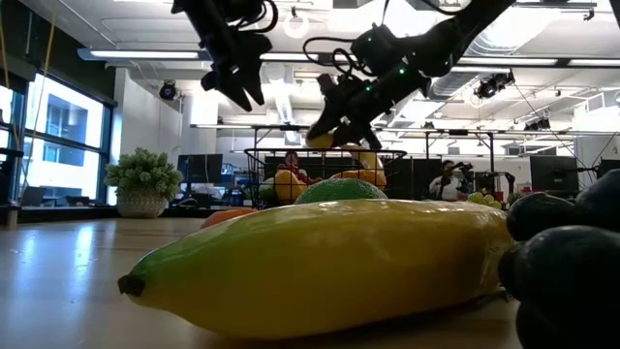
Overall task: Build produce basket
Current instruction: Put the lemon into the wire basket, then put the chili pepper into the wire basket
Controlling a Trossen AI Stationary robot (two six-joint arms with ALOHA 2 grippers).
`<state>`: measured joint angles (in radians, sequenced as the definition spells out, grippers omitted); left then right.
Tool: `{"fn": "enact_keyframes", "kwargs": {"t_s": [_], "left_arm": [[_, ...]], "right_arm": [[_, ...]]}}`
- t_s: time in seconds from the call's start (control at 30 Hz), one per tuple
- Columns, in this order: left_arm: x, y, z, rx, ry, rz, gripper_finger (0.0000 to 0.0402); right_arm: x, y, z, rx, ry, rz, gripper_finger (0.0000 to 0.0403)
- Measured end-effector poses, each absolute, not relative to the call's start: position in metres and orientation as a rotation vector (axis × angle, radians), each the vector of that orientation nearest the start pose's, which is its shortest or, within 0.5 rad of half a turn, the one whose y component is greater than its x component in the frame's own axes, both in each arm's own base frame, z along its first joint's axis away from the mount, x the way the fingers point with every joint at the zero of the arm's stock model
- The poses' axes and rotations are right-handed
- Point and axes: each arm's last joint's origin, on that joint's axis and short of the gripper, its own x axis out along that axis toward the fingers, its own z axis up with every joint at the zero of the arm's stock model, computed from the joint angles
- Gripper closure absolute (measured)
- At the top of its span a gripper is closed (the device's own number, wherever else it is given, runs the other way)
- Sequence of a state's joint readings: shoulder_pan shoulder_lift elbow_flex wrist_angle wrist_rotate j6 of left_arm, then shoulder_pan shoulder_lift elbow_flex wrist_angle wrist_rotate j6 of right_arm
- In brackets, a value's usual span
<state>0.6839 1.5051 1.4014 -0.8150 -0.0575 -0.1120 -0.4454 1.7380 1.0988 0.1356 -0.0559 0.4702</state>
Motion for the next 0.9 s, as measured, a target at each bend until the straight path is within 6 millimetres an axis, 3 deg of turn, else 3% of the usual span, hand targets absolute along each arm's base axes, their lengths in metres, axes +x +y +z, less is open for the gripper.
{"fn": "enact_keyframes", "kwargs": {"t_s": [0.2,0.5,0.63,0.9], "left_arm": [[0.244,0.188,0.322,-0.434,0.887,0.708,0.0188],[0.251,0.163,0.317,-0.421,1.002,0.631,0.0188],[0.253,0.154,0.315,-0.415,1.045,0.606,0.0188],[0.252,0.139,0.311,-0.410,1.146,0.567,0.0188]], "right_arm": [[0.348,-0.163,0.209,0.601,0.429,-0.464,0.0250],[0.349,-0.163,0.206,0.653,0.432,-0.447,0.0167],[0.349,-0.163,0.206,0.676,0.428,-0.452,0.0151],[0.339,-0.161,0.224,0.680,0.417,-0.449,0.0148]]}}
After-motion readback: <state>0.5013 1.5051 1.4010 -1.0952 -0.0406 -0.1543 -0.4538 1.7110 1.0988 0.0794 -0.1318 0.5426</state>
